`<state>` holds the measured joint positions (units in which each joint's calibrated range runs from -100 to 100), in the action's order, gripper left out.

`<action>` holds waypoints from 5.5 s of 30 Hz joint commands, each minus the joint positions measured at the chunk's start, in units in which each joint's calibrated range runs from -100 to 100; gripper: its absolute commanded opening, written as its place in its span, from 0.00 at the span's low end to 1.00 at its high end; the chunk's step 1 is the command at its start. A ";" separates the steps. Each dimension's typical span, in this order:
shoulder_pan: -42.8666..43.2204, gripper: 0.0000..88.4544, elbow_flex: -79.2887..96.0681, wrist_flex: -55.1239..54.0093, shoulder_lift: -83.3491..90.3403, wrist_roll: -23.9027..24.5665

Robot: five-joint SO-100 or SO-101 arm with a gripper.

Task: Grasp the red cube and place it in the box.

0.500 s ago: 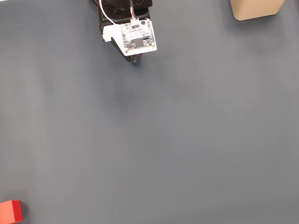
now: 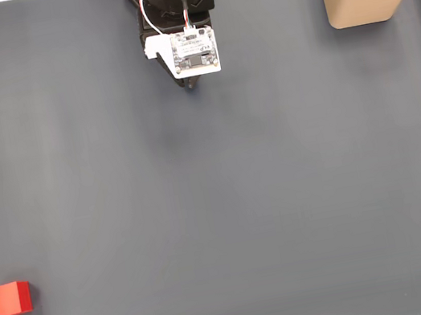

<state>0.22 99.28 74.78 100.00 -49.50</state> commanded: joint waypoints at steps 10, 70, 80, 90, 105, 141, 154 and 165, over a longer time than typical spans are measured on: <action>0.35 0.01 0.54 1.12 0.00 0.29; 1.06 0.00 -3.02 -27.57 -1.99 1.86; 2.48 0.00 -15.15 -31.50 -11.18 2.39; 1.98 0.00 -35.23 -31.50 -28.68 3.57; -4.77 0.00 -61.05 -30.19 -52.34 3.42; -28.35 0.03 -116.70 -23.96 -104.59 2.05; -32.75 0.03 -126.92 -23.88 -116.55 1.42; -32.96 0.03 -127.93 -22.08 -121.84 0.83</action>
<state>-32.57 -25.41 52.43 -22.10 -48.33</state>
